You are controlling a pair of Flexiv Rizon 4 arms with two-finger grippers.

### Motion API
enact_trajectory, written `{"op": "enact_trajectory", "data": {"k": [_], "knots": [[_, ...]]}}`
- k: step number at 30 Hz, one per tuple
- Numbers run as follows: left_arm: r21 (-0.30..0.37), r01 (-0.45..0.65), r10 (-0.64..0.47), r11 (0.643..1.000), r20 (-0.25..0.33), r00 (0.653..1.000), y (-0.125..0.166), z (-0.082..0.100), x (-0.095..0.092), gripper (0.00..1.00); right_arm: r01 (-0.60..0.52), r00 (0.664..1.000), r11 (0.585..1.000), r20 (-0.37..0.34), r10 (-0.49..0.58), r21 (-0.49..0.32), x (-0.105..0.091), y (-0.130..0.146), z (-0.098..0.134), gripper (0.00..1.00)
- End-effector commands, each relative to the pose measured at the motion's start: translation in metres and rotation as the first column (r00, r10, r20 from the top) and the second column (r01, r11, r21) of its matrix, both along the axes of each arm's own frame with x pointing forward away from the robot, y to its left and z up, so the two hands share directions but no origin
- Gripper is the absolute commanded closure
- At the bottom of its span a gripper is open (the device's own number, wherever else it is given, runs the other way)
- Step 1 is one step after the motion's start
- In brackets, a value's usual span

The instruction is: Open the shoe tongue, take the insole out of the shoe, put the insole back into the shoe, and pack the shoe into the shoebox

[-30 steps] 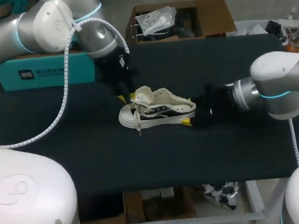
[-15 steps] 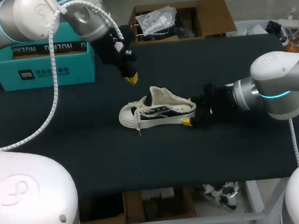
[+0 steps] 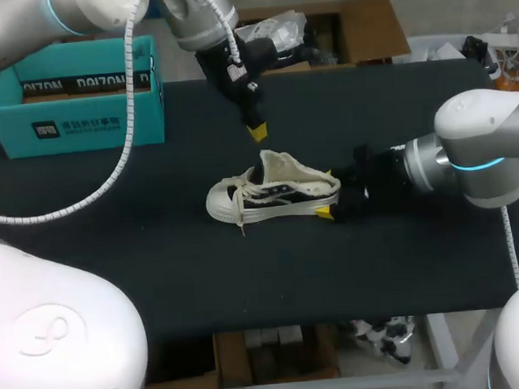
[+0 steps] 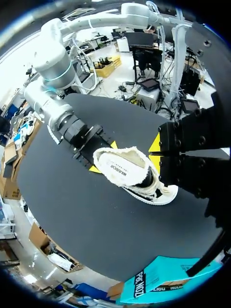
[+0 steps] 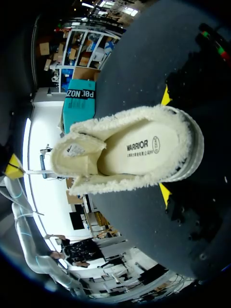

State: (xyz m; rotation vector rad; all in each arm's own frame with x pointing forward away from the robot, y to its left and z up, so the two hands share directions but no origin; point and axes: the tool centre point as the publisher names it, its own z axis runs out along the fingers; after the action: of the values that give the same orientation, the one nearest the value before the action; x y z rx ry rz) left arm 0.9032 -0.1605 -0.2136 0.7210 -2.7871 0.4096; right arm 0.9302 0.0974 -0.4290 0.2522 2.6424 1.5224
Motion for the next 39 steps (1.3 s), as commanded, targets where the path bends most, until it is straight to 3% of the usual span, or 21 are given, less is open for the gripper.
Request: {"op": "enact_trajectory", "data": {"k": [1, 5, 7, 11, 17, 32, 39], "knots": [[0.19, 0.376, -0.356, 0.907, -0.132, 0.925, -0.003, 0.001, 0.009, 1.0, -0.001, 1.0, 1.0, 0.001, 0.001, 0.003, -0.001, 0.001, -0.004, 1.0], [0.201, 0.392, -0.377, 0.898, -0.112, 0.92, -0.019, -0.022, 0.026, 1.0, -0.001, 1.0, 1.0, 0.001, 0.001, 0.003, -0.001, 0.001, -0.004, 1.0], [0.174, 0.429, -0.418, 0.886, -0.1, 0.903, -0.025, -0.033, 0.03, 1.0, -0.001, 1.0, 1.0, 0.001, 0.001, 0.003, -0.001, 0.001, -0.004, 1.0], [0.137, 0.42, -0.413, 0.897, -0.076, 0.908, -0.033, -0.053, 0.034, 1.0, -0.001, 1.0, 1.0, 0.001, 0.001, 0.003, -0.001, 0.001, -0.004, 1.0], [0.101, 0.442, -0.433, 0.892, -0.1, 0.896, -0.039, -0.075, 0.036, 1.0, -0.001, 1.0, 1.0, 0.001, 0.001, 0.003, -0.001, 0.001, -0.004, 1.0], [0.126, 0.526, -0.52, 0.841, -0.078, 0.85, -0.042, -0.132, 0.013, 1.0, -0.001, 1.0, 1.0, 0.001, 0.001, 0.003, -0.001, 0.001, -0.004, 1.0], [0.136, 0.538, -0.533, 0.832, -0.076, 0.843, -0.03, -0.144, 0.002, 1.0, -0.001, 1.0, 1.0, 0.001, 0.001, 0.003, -0.001, 0.001, -0.004, 1.0]]}}
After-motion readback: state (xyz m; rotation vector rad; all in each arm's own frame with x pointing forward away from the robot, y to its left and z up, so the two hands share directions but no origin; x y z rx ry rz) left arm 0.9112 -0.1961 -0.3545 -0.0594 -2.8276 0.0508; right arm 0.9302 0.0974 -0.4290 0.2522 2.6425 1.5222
